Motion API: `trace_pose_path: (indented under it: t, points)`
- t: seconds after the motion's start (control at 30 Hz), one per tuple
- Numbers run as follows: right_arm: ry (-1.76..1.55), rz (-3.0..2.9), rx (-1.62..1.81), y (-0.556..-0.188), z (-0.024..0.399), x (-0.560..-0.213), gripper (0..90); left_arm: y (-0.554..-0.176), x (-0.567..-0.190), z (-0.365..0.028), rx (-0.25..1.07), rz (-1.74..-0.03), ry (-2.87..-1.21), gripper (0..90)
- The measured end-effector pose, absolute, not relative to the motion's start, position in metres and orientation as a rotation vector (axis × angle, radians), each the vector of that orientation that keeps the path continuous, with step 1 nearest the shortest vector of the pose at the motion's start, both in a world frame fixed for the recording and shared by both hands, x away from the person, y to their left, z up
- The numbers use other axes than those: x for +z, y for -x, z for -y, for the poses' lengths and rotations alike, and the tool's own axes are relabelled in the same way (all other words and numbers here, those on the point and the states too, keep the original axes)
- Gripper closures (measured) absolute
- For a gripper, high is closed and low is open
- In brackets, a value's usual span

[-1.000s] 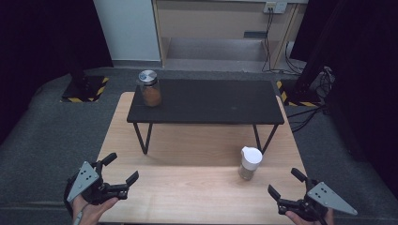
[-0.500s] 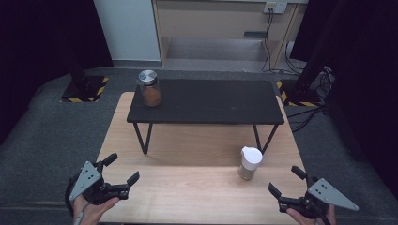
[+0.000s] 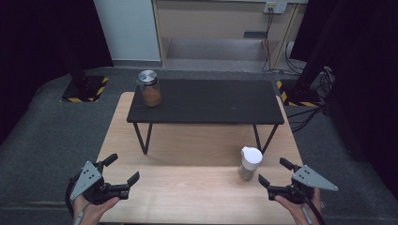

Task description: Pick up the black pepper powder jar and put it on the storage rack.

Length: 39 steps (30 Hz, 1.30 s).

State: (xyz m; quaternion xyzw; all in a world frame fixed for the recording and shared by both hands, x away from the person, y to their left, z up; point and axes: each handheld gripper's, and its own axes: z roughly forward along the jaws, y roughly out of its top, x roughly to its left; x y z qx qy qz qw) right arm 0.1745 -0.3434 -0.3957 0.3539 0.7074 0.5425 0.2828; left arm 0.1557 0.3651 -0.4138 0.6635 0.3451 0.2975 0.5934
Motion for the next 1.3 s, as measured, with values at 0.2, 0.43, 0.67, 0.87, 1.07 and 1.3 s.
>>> trace_pose_path:
  t: [0.2,0.43,0.67,0.87,1.07,1.3]
  points:
    - [-0.931,-1.950,1.414,-0.196,0.335,-0.397,3.4,-0.156,-0.413,-0.365,0.693,-0.801,-1.548,0.0]
    - [-0.930,-1.990,1.388,-0.220,0.326,-0.400,4.2,-0.156,-0.413,-0.365,0.694,-0.801,-1.551,0.0]
    - [-0.933,-2.025,1.360,-0.240,0.316,-0.405,5.1,-0.156,-0.413,-0.366,0.694,-0.801,-1.550,0.0]
    - [-0.956,-2.049,1.333,-0.250,0.312,-0.410,8.7,-0.156,-0.413,-0.366,0.695,-0.802,-1.550,0.0]
    - [-0.947,-2.068,1.316,-0.257,0.310,-0.413,18.2,-0.156,-0.413,-0.367,0.698,-0.805,-1.544,0.0]
    - [-0.955,-2.065,1.319,-0.257,0.311,-0.416,30.8,-0.156,-0.413,-0.367,0.698,-0.803,-1.549,0.0]
